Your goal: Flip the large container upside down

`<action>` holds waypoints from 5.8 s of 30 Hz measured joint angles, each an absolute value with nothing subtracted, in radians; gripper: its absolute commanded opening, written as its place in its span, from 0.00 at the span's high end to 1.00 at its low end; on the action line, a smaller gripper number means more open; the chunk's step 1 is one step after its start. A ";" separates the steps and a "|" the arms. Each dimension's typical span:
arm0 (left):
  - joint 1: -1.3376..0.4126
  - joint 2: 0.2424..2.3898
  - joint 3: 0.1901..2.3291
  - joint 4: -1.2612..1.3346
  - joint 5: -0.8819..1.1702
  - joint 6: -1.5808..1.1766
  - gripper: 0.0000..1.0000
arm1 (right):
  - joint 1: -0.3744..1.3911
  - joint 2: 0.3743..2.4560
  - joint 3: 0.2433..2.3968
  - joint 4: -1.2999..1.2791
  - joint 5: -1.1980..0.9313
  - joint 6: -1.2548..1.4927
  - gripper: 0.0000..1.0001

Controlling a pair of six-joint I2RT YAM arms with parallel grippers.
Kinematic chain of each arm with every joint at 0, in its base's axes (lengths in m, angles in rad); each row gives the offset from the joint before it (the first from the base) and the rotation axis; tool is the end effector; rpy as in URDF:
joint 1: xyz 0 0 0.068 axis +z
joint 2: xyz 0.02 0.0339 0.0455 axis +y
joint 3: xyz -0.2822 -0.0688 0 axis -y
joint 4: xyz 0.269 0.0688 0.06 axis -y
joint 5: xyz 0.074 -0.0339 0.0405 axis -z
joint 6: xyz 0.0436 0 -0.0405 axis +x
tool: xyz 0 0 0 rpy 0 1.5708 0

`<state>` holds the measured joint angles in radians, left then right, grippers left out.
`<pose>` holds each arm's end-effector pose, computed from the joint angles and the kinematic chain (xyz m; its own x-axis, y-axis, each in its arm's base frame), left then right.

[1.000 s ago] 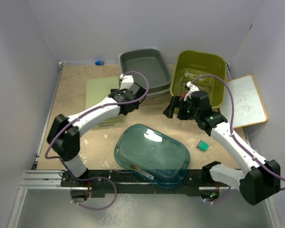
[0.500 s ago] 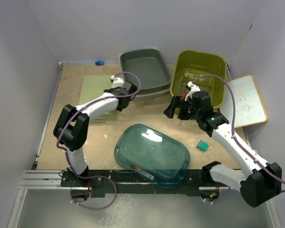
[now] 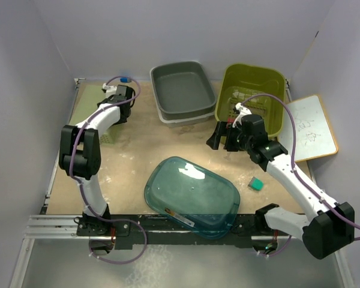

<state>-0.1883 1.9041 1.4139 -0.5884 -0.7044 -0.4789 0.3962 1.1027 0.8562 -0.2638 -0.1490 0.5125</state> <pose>0.4263 -0.0525 0.2120 -0.6955 -0.2249 -0.6824 -0.5391 0.7912 0.2887 0.2469 0.1103 0.3007 -0.6385 0.2586 -0.7249 -0.2158 0.8440 0.4911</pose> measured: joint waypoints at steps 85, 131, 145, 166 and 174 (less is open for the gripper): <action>-0.773 1.290 1.174 -0.909 -0.426 -0.851 0.24 | 0.719 0.839 0.421 -0.315 -0.670 0.607 0.00; 0.040 1.699 1.148 -0.264 -0.018 -0.589 0.29 | 0.801 0.942 0.616 -0.230 -0.136 0.485 0.00; 0.031 1.521 1.167 -0.392 0.076 -0.513 0.31 | 0.850 1.116 0.551 -0.130 -0.391 0.456 0.00; 0.024 1.085 1.026 -0.861 0.025 -0.508 0.31 | 0.796 1.553 0.937 0.020 -0.319 0.588 0.00; 0.024 0.948 1.026 -1.050 -0.073 -0.626 0.29 | 0.767 1.364 0.858 -0.054 -0.218 0.480 0.00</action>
